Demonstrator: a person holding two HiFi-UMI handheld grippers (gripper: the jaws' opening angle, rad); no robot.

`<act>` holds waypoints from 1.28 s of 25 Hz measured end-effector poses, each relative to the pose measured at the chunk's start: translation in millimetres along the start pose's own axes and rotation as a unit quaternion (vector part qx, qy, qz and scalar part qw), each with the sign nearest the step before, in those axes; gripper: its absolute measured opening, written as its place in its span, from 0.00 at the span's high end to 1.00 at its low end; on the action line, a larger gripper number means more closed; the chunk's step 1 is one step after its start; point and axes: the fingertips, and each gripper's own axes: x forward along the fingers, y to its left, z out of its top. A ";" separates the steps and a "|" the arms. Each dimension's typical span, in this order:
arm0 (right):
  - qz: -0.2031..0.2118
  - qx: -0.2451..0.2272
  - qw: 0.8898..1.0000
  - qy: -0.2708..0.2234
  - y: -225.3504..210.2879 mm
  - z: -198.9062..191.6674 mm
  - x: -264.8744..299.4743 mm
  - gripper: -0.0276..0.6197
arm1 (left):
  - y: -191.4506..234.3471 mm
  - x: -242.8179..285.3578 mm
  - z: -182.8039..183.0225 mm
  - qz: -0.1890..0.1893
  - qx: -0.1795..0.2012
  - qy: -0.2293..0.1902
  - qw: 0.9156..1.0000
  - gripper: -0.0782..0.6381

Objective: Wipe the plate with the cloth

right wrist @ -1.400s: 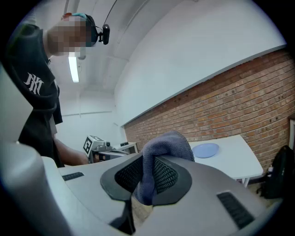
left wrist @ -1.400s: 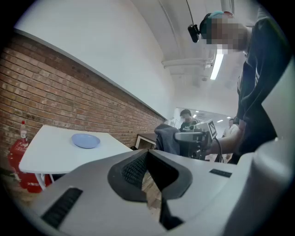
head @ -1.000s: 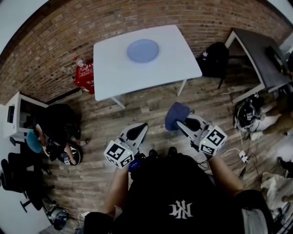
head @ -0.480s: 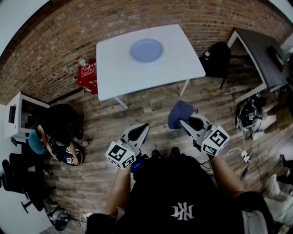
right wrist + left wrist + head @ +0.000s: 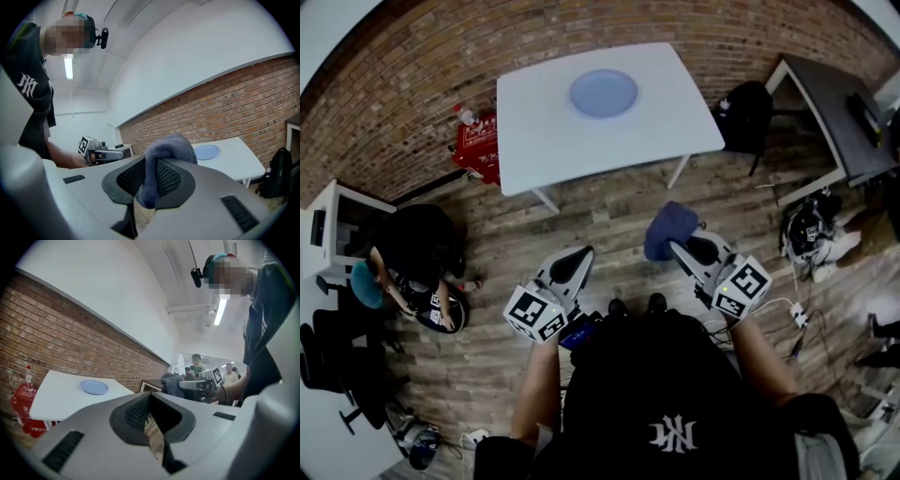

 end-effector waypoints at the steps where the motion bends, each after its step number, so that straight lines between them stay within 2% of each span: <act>1: -0.001 -0.001 1.000 0.000 2.4 -0.2 2.6 0.86 | 4.0 -3.1 1.0 0.001 0.000 -0.002 1.000 0.89; 5: -0.003 -0.001 1.000 -0.006 11.5 1.0 15.9 0.86 | 19.5 -14.4 2.1 -0.002 0.000 -0.008 1.000 0.89; 10: -0.019 -0.027 0.999 0.010 20.1 0.9 36.2 0.86 | 34.3 -22.5 -1.7 -0.017 -0.002 -0.008 1.000 0.89; 15: -0.028 -0.020 0.999 0.013 16.0 3.4 50.5 0.86 | 51.7 -21.5 -6.7 -0.020 -0.018 -0.006 1.000 0.89; 21: -0.037 -0.015 0.999 0.009 -13.2 7.4 61.7 0.86 | 67.0 -2.0 1.4 -0.031 -0.023 -0.011 0.999 0.89; 32: 0.011 -0.019 1.000 -0.020 -102.7 41.0 92.8 0.86 | 113.8 72.7 33.4 0.018 -0.007 0.016 1.000 0.89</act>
